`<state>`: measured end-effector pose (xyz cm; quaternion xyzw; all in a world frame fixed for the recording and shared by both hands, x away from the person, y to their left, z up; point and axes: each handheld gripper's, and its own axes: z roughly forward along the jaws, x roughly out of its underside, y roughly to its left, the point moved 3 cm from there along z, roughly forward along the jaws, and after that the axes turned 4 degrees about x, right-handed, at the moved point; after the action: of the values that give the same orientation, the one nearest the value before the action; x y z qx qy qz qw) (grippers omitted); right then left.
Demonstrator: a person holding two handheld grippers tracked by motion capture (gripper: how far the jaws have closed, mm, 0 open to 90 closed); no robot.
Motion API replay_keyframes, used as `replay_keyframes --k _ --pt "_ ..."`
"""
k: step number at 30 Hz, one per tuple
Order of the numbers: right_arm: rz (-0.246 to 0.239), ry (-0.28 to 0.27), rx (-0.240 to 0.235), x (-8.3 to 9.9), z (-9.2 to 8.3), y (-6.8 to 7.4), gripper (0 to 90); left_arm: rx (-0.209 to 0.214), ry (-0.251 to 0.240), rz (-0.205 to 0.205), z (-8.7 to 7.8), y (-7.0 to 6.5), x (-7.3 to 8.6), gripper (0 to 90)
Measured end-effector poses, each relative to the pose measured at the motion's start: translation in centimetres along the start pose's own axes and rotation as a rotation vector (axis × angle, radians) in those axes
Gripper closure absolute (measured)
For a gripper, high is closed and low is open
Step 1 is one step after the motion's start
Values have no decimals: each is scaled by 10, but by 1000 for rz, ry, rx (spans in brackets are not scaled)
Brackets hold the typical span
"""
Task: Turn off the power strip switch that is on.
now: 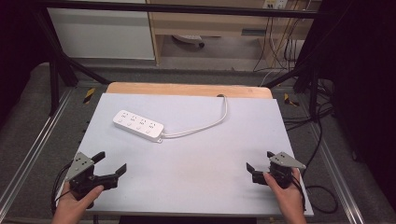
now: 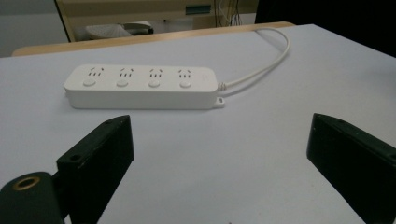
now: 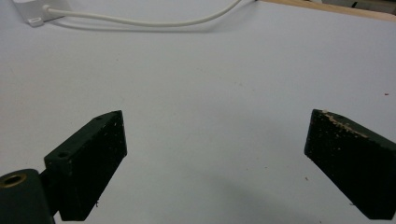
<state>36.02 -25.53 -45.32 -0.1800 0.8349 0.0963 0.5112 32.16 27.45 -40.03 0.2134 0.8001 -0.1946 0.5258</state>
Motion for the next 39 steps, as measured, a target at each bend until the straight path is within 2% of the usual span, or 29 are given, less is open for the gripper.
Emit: replay_keyframes --k 1,2,4,6,9,13,16,18,20,25,27,31,35,39 --pt "-3 2 -4 0 0 0 47 -5 7 4 0 0 -2 105" --pt "-9 12 -9 2 1 1 35 -10 10 -13 0 0 -4 119" --pt "-15 13 -12 2 1 2 35 -4 0 -41 -1 1 -8 118" --pt "-20 14 -17 2 1 3 35 -15 -2 -38 -1 2 -12 101" --pt "-22 11 -23 1 2 5 36 -36 -17 -61 -1 7 -18 107" --pt "-26 10 -28 1 1 7 34 -49 -45 -63 -1 14 -29 117" --pt "-26 10 -27 -1 2 6 71 -55 -62 -43 2 18 -41 119" --pt "-23 13 -25 -1 4 7 69 -52 -77 -44 5 21 -50 119" --pt "-26 17 -26 -1 5 7 70 -44 -83 -34 9 23 -57 127" --pt "-34 42 -46 1 6 12 40 -45 -107 -59 18 32 -76 132" --pt "-40 52 -47 2 7 13 43 -40 -100 -45 23 35 -81 112" --pt "-42 49 -49 2 5 16 36 -3 -83 -52 38 41 -86 92" --pt "-57 52 -45 4 3 16 44 -3 -60 -28 51 42 -88 95" --pt "-43 49 -49 5 0 14 42 2 -63 -22 60 42 -94 95"
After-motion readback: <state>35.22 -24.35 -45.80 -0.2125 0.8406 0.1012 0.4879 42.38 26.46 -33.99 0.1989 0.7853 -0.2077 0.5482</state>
